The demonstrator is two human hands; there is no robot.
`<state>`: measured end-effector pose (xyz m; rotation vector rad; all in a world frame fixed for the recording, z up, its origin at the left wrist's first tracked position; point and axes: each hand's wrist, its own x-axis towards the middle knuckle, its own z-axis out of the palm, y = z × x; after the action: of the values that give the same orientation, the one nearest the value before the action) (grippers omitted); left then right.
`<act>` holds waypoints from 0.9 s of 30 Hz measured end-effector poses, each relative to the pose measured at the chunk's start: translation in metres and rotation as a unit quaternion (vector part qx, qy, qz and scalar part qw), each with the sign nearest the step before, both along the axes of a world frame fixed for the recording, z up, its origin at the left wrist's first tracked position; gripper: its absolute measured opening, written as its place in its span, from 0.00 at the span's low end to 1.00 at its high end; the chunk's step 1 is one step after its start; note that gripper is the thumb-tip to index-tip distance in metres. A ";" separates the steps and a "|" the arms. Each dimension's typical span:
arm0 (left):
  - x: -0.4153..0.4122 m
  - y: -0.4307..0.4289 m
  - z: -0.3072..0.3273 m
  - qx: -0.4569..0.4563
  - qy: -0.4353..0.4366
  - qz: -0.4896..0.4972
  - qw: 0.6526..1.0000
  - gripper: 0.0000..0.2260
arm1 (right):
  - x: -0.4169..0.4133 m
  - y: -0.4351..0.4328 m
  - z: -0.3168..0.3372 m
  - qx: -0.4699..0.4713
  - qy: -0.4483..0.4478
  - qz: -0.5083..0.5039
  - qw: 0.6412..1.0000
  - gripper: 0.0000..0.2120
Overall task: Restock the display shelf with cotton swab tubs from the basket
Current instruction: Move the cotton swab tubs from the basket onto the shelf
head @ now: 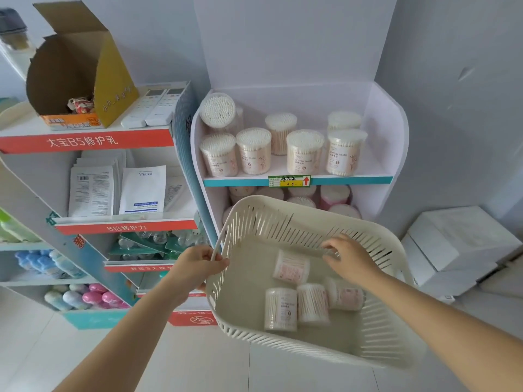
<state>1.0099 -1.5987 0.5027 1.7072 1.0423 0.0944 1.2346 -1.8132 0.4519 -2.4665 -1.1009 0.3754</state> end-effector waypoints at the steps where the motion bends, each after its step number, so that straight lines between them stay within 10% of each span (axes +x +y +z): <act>1: 0.000 0.000 0.000 0.003 0.003 -0.001 1.000 0.09 | -0.007 -0.001 0.003 -0.012 0.056 0.002 0.998 0.19; 6: -0.002 -0.001 -0.003 0.013 0.005 -0.002 1.000 0.07 | -0.081 -0.016 0.031 -0.125 0.296 0.220 0.921 0.39; 14: -0.016 -0.006 -0.006 0.016 -0.011 -0.003 1.000 0.07 | -0.127 -0.025 0.003 -0.013 -0.041 0.338 0.940 0.19; 27: -0.040 0.007 0.004 -0.014 -0.080 0.040 0.996 0.06 | -0.128 0.001 0.032 -0.035 -0.110 0.342 0.933 0.29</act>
<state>0.9699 -1.5918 0.5069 1.6051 0.9871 0.2628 1.1062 -1.8123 0.4843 -2.1418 -2.0708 0.3396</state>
